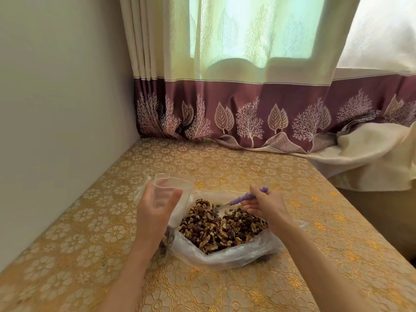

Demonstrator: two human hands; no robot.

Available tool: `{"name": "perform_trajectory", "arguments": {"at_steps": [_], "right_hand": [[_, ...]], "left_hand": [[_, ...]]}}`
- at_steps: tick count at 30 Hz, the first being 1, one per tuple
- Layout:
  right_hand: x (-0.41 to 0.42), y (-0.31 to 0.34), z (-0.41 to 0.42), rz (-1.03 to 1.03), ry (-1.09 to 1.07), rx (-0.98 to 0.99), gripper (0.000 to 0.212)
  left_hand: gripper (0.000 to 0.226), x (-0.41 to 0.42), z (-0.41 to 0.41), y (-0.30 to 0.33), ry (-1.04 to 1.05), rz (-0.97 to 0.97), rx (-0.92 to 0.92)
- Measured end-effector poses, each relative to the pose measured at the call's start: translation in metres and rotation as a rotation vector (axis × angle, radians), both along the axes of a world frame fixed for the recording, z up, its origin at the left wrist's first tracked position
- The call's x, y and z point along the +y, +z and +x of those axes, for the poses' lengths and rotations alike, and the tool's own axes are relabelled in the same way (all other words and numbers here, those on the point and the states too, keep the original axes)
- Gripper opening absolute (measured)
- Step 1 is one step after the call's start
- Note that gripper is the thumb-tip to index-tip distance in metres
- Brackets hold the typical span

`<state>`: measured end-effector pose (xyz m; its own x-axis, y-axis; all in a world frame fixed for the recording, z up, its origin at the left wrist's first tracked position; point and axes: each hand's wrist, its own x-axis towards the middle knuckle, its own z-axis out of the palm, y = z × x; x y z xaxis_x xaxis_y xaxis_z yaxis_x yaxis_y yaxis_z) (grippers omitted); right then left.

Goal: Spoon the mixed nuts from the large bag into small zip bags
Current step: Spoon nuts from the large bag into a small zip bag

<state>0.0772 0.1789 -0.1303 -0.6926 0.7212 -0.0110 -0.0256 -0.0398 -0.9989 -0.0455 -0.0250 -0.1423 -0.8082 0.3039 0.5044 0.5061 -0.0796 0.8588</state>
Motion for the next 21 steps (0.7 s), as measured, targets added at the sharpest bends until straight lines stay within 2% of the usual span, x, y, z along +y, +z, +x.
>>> {"name": "perform_trajectory", "arguments": {"at_steps": [7,15,18,21], "right_hand": [[-0.004,-0.002,0.003,-0.057,-0.011,-0.025,0.043],[-0.002,0.004,0.011,-0.077,-0.075,0.013,0.041],[-0.002,0.011,0.015,-0.067,-0.085,0.060,0.049],[-0.003,0.023,0.016,-0.041,-0.077,0.103,0.045]], "left_hand": [[0.088,0.000,0.002,0.002,-0.016,0.004,-0.018],[0.081,-0.001,0.000,-0.001,-0.039,-0.032,-0.022],[0.083,-0.001,-0.001,-0.002,-0.064,-0.060,-0.025],[0.070,0.001,-0.001,-0.005,-0.060,-0.093,-0.018]]}}
